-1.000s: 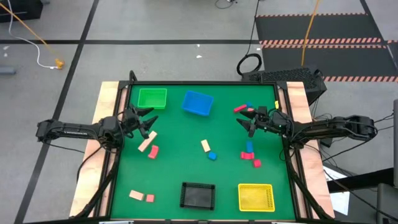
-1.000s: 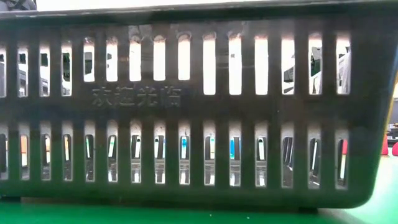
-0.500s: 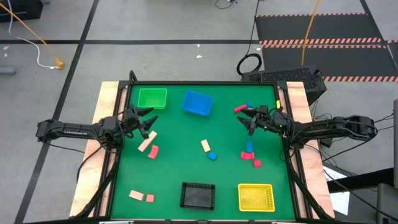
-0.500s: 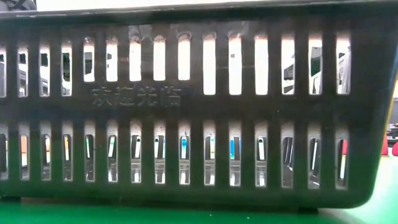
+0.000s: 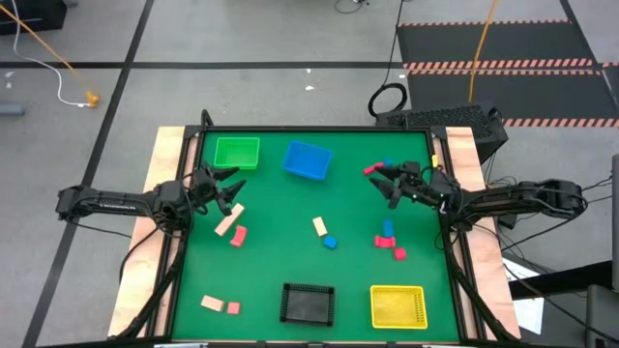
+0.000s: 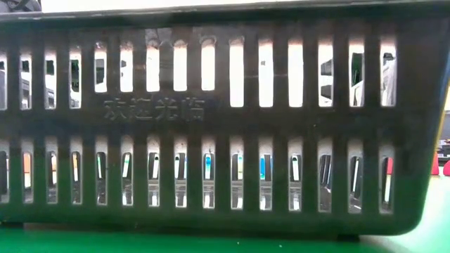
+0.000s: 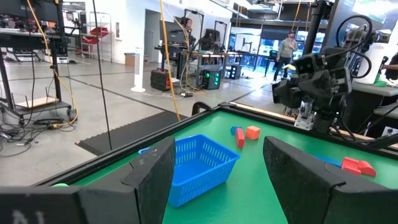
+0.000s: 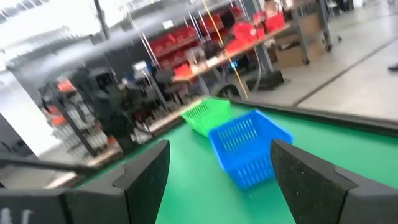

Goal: Sort & place blocks by color
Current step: Put the right pink wooden block into the yellow basket

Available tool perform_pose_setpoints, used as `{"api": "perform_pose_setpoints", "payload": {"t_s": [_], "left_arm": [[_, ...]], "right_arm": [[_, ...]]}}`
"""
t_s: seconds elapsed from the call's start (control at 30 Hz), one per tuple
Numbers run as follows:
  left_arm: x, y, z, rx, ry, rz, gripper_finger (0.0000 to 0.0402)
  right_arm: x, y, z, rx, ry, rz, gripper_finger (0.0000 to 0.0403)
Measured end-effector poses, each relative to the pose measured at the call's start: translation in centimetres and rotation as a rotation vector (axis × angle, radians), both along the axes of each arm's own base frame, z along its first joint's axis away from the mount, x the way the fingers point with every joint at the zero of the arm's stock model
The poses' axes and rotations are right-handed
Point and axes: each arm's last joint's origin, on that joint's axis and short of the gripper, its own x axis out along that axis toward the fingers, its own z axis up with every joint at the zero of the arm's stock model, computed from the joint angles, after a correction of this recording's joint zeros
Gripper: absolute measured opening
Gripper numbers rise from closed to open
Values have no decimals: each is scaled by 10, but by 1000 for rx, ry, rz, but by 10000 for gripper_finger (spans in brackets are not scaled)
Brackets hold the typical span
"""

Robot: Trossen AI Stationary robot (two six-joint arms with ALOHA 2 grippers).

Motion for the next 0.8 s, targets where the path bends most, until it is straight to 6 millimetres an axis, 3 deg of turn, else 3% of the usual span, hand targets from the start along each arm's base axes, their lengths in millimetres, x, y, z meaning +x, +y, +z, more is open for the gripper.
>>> {"api": "perform_pose_setpoints", "payload": {"t_s": [0.37,0.6,0.8], "left_arm": [[0,0,0,0,0,0,244],[0,0,0,0,0,0,244],[0,0,0,0,0,0,244]], "right_arm": [[2,2,8,-57,-41,76,267],[17,-2,37,-195,-43,55,267],[31,-10,56,-165,93,-89,267]]}}
